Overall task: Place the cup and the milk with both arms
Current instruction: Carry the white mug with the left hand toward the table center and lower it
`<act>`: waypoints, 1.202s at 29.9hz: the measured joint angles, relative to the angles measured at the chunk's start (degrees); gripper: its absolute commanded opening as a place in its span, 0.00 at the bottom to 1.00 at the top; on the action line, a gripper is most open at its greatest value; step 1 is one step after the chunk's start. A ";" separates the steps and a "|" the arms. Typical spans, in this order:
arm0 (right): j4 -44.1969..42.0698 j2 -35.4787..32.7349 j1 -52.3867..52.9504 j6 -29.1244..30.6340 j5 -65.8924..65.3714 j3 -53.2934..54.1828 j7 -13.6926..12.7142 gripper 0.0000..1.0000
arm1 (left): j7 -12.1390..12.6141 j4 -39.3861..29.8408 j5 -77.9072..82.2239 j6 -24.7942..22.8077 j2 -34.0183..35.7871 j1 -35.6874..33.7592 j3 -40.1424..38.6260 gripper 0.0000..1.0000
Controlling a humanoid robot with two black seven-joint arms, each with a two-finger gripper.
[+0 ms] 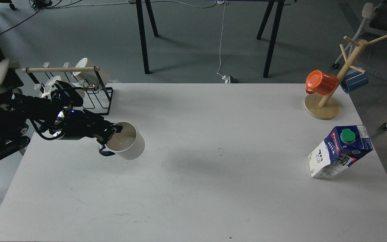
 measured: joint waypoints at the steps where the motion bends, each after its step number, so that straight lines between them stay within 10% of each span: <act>1: -0.13 0.08 -0.03 0.00 0.76 0.00 0.00 0.98 | 0.01 0.00 -0.05 -0.68 -0.88 -0.79 0.00 0.02; 18: -0.29 0.17 -0.35 0.00 1.92 -0.01 -0.05 0.98 | -0.01 9.70 -0.05 -4.51 -22.73 -2.77 0.26 0.04; 36: -0.26 0.09 -0.41 0.00 1.98 -0.03 -0.05 0.98 | -0.01 11.60 -0.37 -4.05 -26.53 0.14 -0.15 0.12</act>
